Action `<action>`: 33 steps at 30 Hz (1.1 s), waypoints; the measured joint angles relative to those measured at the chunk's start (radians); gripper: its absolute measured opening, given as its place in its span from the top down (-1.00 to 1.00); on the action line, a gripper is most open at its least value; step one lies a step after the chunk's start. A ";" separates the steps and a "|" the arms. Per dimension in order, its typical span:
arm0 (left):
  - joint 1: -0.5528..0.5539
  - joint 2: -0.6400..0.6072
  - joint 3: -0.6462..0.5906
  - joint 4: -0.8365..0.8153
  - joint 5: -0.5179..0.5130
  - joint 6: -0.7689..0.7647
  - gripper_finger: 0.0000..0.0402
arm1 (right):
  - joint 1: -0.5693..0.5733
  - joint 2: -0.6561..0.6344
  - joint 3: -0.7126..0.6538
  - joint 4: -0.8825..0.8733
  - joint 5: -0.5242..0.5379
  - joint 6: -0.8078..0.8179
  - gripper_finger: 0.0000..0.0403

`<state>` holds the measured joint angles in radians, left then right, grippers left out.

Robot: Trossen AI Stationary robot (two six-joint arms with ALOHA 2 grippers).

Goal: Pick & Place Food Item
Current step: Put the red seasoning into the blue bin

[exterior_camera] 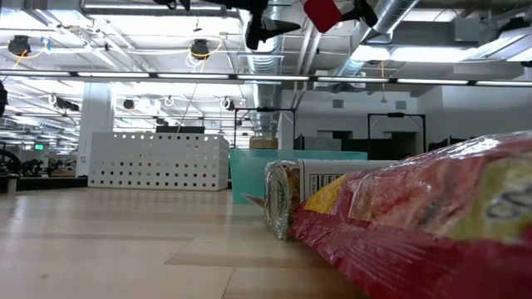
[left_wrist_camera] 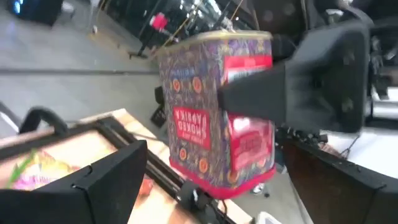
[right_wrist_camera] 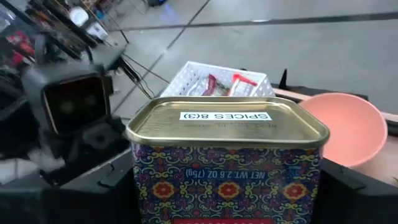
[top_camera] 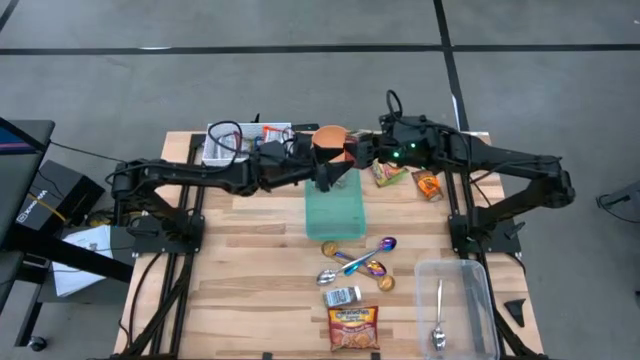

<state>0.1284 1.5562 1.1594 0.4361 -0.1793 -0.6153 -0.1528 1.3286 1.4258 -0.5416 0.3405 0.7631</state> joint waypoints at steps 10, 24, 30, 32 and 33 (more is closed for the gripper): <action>0.010 -0.001 0.005 -0.063 0.073 -0.119 -0.82 | -0.001 0.045 0.000 0.003 -0.047 -0.039 -0.47; 0.015 -0.014 0.004 -0.169 0.026 -0.126 -0.70 | -0.038 0.084 -0.001 -0.008 -0.135 -0.053 -0.47; 0.031 -0.014 0.004 -0.174 0.157 -0.127 -0.59 | -0.040 0.084 -0.001 0.001 -0.225 -0.102 -0.46; 0.031 -0.014 0.004 -0.188 0.169 -0.126 -0.59 | -0.040 0.084 -0.001 0.003 -0.248 -0.112 -0.46; 0.031 -0.014 0.004 -0.197 0.170 -0.125 -0.59 | -0.040 0.084 -0.002 0.001 -0.257 -0.117 -0.46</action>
<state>0.1593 1.5417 1.1635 0.2389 -0.0096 -0.7403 -0.1928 1.4128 1.4243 -0.5410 0.0836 0.6458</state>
